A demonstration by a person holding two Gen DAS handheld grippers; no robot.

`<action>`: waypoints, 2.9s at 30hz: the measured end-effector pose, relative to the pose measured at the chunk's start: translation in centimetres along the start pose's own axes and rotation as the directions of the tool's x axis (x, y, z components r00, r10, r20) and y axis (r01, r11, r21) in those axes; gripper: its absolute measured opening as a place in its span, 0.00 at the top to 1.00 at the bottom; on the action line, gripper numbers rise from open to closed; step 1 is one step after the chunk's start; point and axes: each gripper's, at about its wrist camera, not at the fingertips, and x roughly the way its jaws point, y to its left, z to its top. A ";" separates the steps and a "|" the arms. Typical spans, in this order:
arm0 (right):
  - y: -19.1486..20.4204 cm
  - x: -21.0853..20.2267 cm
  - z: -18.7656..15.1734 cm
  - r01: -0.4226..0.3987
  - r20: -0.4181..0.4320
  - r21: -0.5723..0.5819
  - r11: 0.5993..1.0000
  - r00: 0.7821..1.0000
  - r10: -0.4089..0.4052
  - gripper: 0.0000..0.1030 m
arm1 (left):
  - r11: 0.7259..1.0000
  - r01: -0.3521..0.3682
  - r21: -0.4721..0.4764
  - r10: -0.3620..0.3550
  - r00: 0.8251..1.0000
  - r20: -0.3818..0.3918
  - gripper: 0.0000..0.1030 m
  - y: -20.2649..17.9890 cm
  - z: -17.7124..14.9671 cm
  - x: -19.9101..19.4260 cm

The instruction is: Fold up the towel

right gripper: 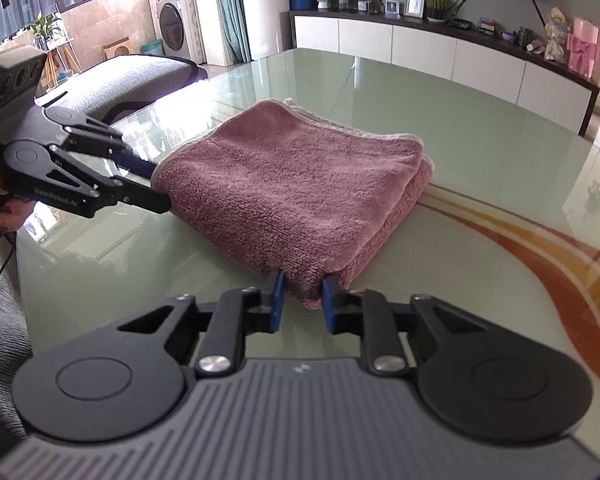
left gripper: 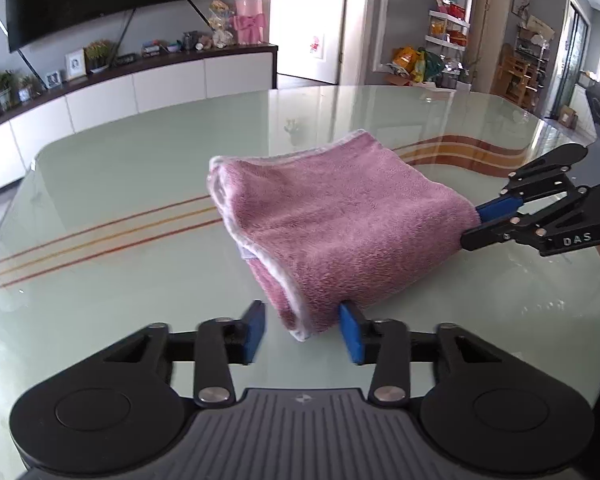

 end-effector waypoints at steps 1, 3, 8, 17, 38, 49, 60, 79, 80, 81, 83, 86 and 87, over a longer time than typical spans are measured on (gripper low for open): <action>0.0 -0.1 0.0 0.000 -0.001 0.000 1.000 1.000 0.000 0.86 | 1.000 -0.009 0.013 0.009 1.000 -0.002 0.74 -0.2 0.0 0.0; 0.1 -0.4 -0.2 -0.001 -0.002 0.003 1.000 1.000 0.001 0.86 | 1.000 -0.001 0.019 0.001 1.000 -0.011 0.78 -0.4 -0.2 -0.2; 0.4 -2.0 -1.0 -0.025 -0.020 -0.001 1.000 0.999 0.025 0.86 | 0.998 0.066 0.004 -0.066 0.997 -0.034 0.81 -0.7 -0.9 -1.5; 1.0 -4.1 -2.9 -0.039 -0.051 -0.029 0.999 0.998 0.038 0.86 | 0.991 0.106 0.084 -0.100 0.992 -0.070 0.81 -3.4 -3.2 -3.4; 4.0 -5.0 -0.4 -0.070 0.006 -0.211 0.975 0.997 0.073 0.45 | 0.928 0.061 0.367 -0.068 0.998 0.006 0.52 -6.4 -1.5 -5.6; 3.7 -2.6 1.4 -0.159 -0.073 -0.319 0.934 0.987 0.143 0.13 | 0.863 0.128 0.488 -0.127 0.991 -0.035 0.47 -7.1 -0.8 -1.8; 3.3 0.9 1.0 -0.261 -0.220 -0.465 0.846 0.960 0.175 0.00 | 0.823 0.215 0.526 -0.201 0.976 -0.085 0.43 -5.5 -0.9 -0.1; 1.1 2.6 0.6 -0.374 -0.296 -0.522 0.766 0.922 0.248 0.12 | 0.734 0.258 0.628 -0.291 0.955 -0.052 0.32 -4.5 -2.2 0.2; 1.1 2.6 0.7 -0.376 -0.300 -0.518 0.768 0.921 0.249 0.12 | 0.736 0.267 0.623 -0.293 0.954 -0.062 0.30 -4.3 -1.6 0.6; 1.1 2.6 0.9 -0.380 -0.303 -0.513 0.770 0.919 0.251 0.12 | 0.737 0.280 0.615 -0.294 0.952 -0.081 0.29 -4.1 -1.0 1.1; 1.0 2.5 1.1 -0.385 -0.308 -0.501 0.775 0.916 0.257 0.12 | 0.740 0.319 0.592 -0.310 0.943 -0.120 0.28 -3.6 0.0 1.8; 1.0 2.4 1.0 -0.389 -0.308 -0.496 0.776 0.915 0.261 0.12 | 0.737 0.367 0.568 -0.334 0.928 -0.166 0.25 -2.7 0.6 2.1; 1.0 2.5 1.1 -0.391 -0.307 -0.491 0.778 0.914 0.265 0.12 | 0.735 0.379 0.562 -0.339 0.924 -0.180 0.24 -2.4 0.7 2.2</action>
